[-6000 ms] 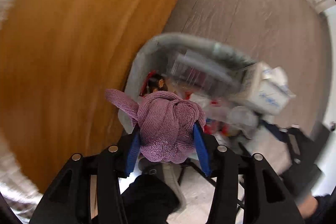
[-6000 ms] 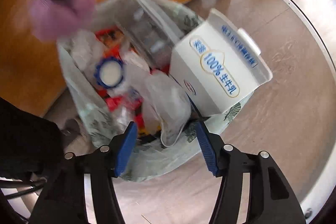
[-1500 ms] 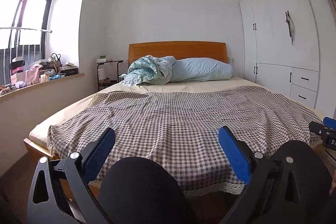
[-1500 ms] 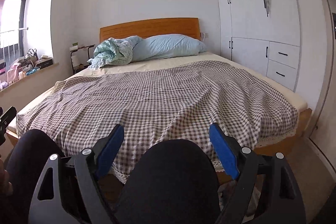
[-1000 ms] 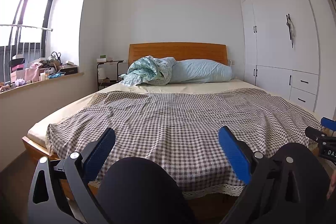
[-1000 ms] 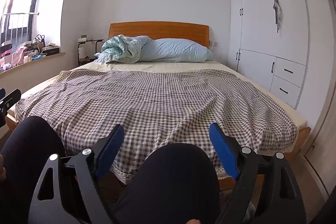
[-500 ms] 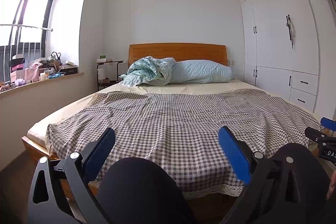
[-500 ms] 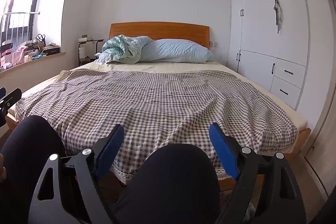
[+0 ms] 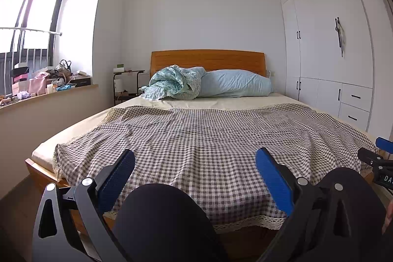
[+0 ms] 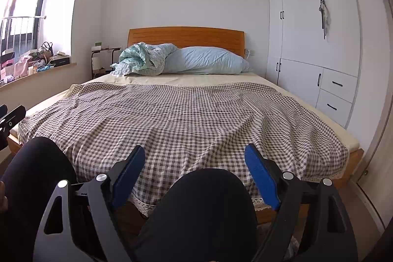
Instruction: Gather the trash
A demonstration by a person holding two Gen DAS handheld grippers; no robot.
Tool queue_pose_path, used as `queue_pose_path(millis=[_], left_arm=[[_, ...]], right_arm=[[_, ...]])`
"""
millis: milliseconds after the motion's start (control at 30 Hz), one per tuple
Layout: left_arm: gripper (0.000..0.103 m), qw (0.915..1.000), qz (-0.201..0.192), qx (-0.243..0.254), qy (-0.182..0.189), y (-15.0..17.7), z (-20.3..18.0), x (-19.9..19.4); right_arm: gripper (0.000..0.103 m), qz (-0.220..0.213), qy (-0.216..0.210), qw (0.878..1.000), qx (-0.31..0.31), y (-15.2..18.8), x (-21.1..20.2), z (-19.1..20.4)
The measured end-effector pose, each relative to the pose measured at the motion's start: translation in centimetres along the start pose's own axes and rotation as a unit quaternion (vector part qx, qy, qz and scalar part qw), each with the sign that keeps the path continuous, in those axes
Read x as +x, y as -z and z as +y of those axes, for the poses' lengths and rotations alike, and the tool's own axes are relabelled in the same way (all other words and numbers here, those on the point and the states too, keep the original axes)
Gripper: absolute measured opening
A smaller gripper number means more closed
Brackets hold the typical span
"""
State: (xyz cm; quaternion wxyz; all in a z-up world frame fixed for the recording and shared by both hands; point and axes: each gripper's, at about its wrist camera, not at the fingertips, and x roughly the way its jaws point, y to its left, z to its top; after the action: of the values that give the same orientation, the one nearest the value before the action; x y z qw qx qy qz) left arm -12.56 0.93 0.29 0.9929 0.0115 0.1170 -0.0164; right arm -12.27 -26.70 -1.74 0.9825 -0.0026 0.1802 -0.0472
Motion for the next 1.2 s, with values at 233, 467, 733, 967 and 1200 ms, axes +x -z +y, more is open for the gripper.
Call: queue_pose_path(millis=[233, 467, 733, 967, 1200], left_arm=[[0.095, 1.0000, 0.000, 0.000, 0.000, 0.00, -0.07, -0.01], [0.095, 1.0000, 0.000, 0.000, 0.000, 0.01, -0.07, -0.07], [0.095, 1.0000, 0.000, -0.003, 0.001, -0.04, 0.09, -0.08], [0.095, 1.0000, 0.002, -0.006, 0.000, -0.06, 0.17, -0.10], [0.095, 1.0000, 0.001, -0.002, -0.001, -0.13, 0.00, -0.12]], right_arm=[[0.080, 0.000, 0.000, 1.000, 0.000, -0.03, 0.01, -0.06], [0.080, -0.001, 0.000, 1.000, 0.000, -0.02, 0.03, -0.01], [0.080, -0.002, -0.001, 1.000, 0.001, -0.01, 0.02, 0.00], [0.080, -0.001, -0.001, 1.000, 0.001, -0.03, 0.08, 0.05], [0.080, -0.001, -0.001, 1.000, 0.002, 0.00, 0.09, 0.20]])
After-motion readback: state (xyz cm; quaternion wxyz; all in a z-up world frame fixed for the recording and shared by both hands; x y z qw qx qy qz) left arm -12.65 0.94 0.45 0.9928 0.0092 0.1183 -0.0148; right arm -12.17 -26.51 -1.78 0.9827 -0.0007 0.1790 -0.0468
